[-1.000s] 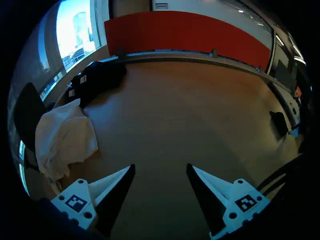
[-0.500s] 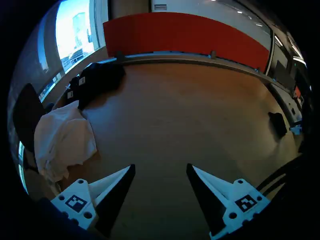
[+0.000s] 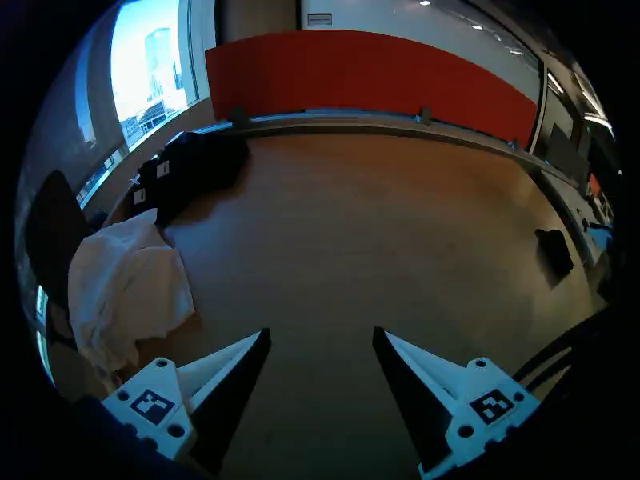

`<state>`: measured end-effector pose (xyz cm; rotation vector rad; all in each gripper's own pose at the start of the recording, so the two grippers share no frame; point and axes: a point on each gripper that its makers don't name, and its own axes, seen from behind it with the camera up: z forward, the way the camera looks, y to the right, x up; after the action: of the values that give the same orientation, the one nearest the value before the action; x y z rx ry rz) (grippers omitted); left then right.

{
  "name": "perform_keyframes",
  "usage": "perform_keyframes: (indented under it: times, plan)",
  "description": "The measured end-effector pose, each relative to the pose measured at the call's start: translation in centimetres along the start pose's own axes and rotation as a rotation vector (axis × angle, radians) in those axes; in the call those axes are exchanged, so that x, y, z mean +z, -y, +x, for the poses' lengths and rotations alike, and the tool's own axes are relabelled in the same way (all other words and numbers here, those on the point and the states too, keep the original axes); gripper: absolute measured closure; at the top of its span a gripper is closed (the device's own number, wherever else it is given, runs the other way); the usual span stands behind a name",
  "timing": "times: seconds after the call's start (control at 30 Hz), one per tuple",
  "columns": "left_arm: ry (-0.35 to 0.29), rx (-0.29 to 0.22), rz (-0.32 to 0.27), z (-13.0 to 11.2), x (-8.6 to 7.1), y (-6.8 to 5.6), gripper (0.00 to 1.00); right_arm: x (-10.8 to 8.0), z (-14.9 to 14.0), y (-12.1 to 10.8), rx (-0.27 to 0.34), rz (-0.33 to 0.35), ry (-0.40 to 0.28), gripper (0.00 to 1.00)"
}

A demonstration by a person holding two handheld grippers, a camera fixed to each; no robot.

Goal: Fold towel

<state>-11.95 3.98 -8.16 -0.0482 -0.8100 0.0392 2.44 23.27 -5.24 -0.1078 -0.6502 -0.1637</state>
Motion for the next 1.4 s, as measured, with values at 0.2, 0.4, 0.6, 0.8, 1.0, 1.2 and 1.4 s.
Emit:
perform_keyframes:
  times: [0.2, 0.4, 0.6, 0.8, 1.0, 1.2, 1.4]
  plan:
    - [-0.012, 0.002, -0.003, 0.6, 0.1, 0.1, 0.06, -1.4, 5.2, 1.6, 0.084, 0.018, -0.181, 0.0]
    - [-0.028, 0.002, -0.006, 1.2, 0.2, 0.2, 0.06, -2.8, 8.9, 2.6, 0.165, 0.032, -0.332, 0.0]
    - [-0.044, 0.003, -0.007, 1.8, 0.2, 0.1, 0.06, -3.3, 10.7, 3.4, 0.186, 0.04, -0.405, 0.0]
    - [-0.071, -0.001, -0.006, 2.6, 0.2, 0.3, 0.06, -3.9, 12.3, 4.7, 0.165, 0.05, -0.446, 0.0]
    - [-0.113, -0.014, 0.001, 3.8, 0.2, 0.5, 0.06, -4.7, 14.2, 6.3, 0.177, 0.066, -0.48, 0.0]
    - [-0.166, -0.018, 0.007, 5.6, 0.0, 0.8, 0.06, -5.8, 16.0, 8.1, 0.17, 0.077, -0.519, 0.0]
    - [-0.246, -0.009, 0.015, 8.0, -0.4, 1.2, 0.06, -6.6, 17.5, 10.8, 0.169, 0.103, -0.549, 0.0]
